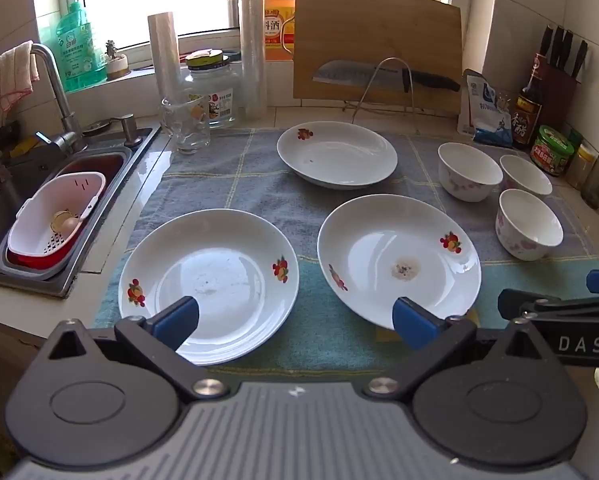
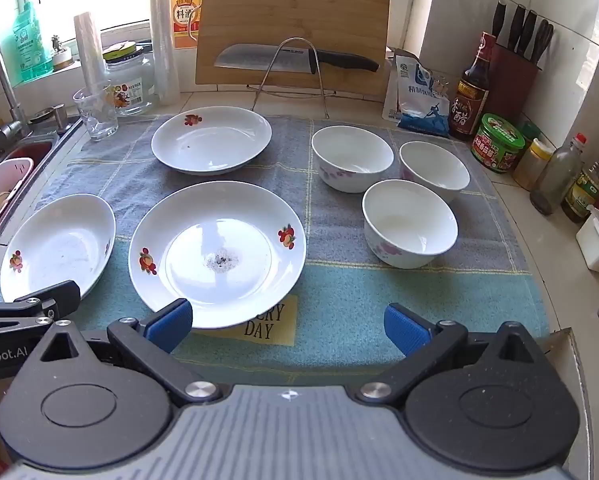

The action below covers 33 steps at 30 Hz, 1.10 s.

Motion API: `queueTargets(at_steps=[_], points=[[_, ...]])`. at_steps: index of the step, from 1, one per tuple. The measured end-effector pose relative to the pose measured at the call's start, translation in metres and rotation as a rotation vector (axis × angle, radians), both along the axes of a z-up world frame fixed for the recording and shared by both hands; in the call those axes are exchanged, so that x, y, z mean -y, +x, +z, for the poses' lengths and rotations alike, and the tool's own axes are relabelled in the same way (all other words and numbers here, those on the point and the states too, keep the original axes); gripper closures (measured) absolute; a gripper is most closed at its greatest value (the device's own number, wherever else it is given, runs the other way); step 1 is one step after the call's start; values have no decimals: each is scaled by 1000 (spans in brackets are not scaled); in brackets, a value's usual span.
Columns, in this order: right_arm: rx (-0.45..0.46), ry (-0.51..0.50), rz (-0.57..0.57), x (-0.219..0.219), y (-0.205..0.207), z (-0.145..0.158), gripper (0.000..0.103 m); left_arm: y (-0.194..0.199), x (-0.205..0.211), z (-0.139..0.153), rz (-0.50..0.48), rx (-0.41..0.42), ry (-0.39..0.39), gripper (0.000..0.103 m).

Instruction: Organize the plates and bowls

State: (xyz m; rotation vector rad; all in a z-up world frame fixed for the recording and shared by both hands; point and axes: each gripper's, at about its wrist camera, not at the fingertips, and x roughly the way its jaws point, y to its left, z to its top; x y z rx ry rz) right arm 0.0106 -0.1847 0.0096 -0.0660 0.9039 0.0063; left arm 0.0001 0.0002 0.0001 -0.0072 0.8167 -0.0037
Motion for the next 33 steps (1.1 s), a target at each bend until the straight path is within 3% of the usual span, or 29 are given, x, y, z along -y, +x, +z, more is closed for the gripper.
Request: queueTargets(at_steps=[33], points=[[5,-1,-11,6,-2,3,0,-2,6,6,-18,13,7,1]])
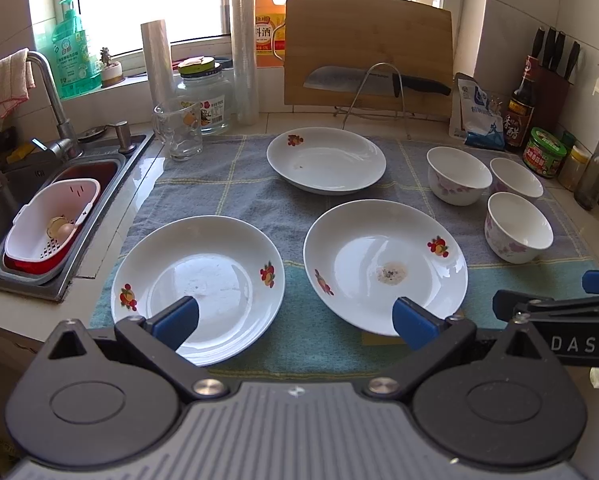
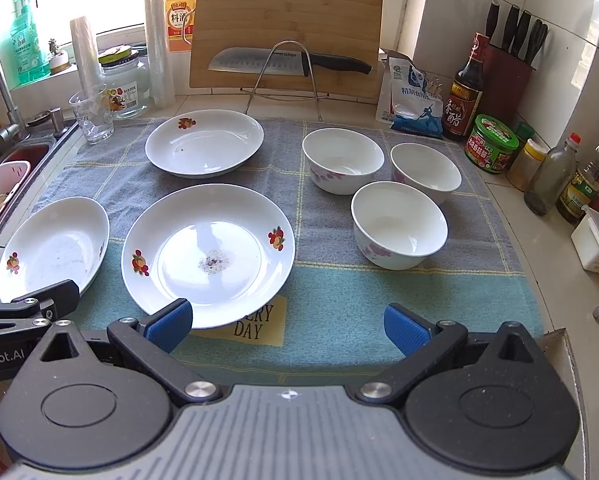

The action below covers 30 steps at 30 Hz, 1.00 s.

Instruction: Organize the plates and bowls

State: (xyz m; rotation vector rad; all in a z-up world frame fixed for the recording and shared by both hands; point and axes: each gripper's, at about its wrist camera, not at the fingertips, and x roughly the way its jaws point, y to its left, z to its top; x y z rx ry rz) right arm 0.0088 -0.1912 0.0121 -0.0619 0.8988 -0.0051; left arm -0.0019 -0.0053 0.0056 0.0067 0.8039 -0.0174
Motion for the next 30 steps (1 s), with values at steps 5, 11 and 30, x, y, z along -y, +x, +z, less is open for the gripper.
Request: queueTargets(at_steps=[5,11,30], points=[[3,1,3,2,0,2,0,-1,2,2,3,3,2,1],[7,-1,11,5,-1,3,0,-3,7,4,11,6,3,1],[8,2,28,9,0,2,0,-6,10,3,24,11,7,1]])
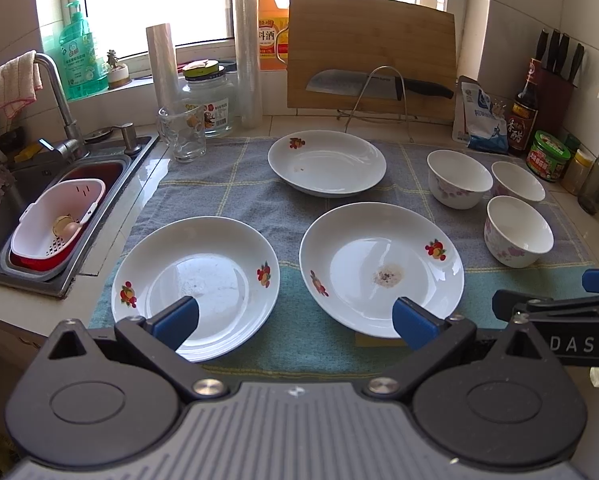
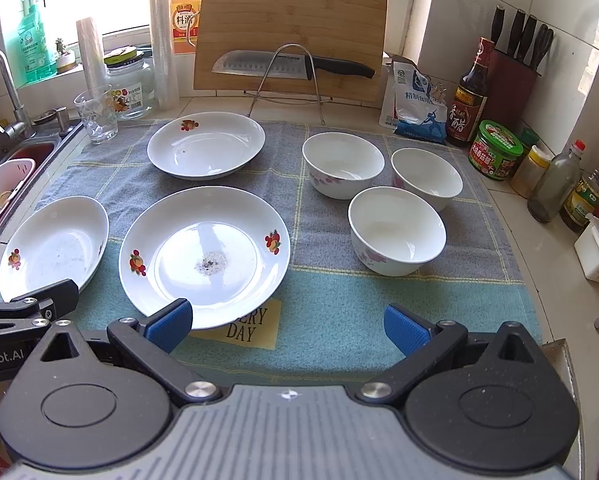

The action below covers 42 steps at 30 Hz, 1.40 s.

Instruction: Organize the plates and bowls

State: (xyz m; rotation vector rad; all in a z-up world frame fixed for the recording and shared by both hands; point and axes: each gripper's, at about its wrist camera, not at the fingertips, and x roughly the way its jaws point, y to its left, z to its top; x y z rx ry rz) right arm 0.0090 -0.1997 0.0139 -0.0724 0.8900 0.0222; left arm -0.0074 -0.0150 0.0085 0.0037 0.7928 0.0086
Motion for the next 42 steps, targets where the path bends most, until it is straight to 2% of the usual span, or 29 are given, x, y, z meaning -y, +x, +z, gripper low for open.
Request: queueTargets(at_steps=[22,36,42], points=[[11,0,45,12,3,0,0,-3,13,2,14,24,25,1],[57,12,180,23,15,1,0,-9,22,0,72,65,14,1],[78,16,271,14,24,-2,0,-16,16,0,72,116,12,1]])
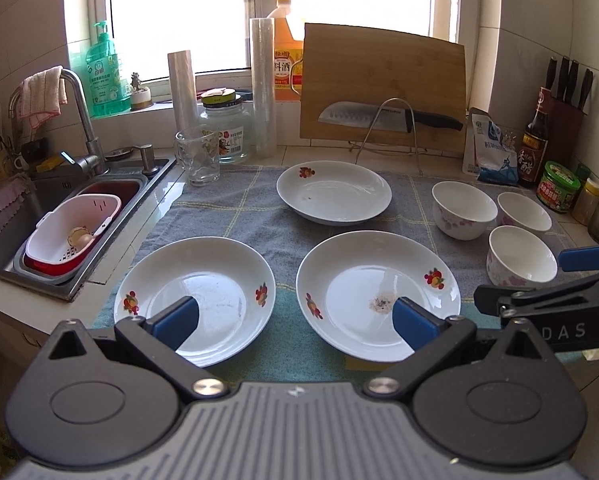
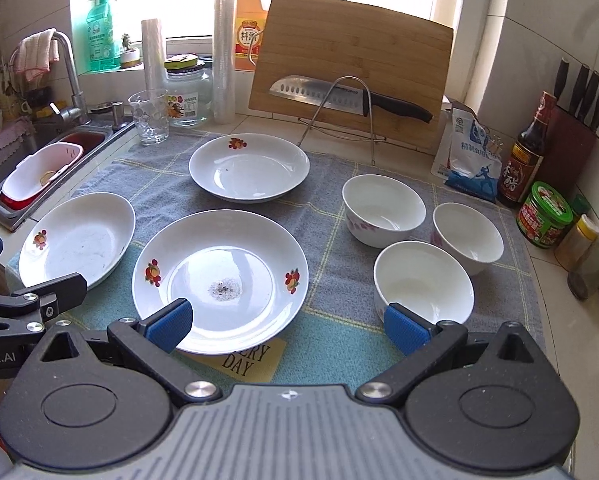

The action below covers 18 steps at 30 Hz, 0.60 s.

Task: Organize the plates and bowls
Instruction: 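Move the right gripper to the rim of the white plate near the sink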

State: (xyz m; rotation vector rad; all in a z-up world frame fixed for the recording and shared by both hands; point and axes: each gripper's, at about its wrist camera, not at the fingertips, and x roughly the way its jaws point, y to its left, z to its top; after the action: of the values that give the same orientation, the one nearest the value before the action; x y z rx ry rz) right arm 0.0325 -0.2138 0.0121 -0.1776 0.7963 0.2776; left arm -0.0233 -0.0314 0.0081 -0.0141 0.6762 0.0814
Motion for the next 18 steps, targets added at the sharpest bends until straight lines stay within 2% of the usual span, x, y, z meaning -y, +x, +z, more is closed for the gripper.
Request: queueTargets(at_steps=[6,12,18], points=[[46,46,114,-14,9,0,0,-3,-19,-12,9,8,2,1],[46,106,206,-35,25,-8,0,-1,-52,-46,44,-39,-7,1],[43,105,259,-63,42,-14,0,1,-84,-82,80,-79,29,1]])
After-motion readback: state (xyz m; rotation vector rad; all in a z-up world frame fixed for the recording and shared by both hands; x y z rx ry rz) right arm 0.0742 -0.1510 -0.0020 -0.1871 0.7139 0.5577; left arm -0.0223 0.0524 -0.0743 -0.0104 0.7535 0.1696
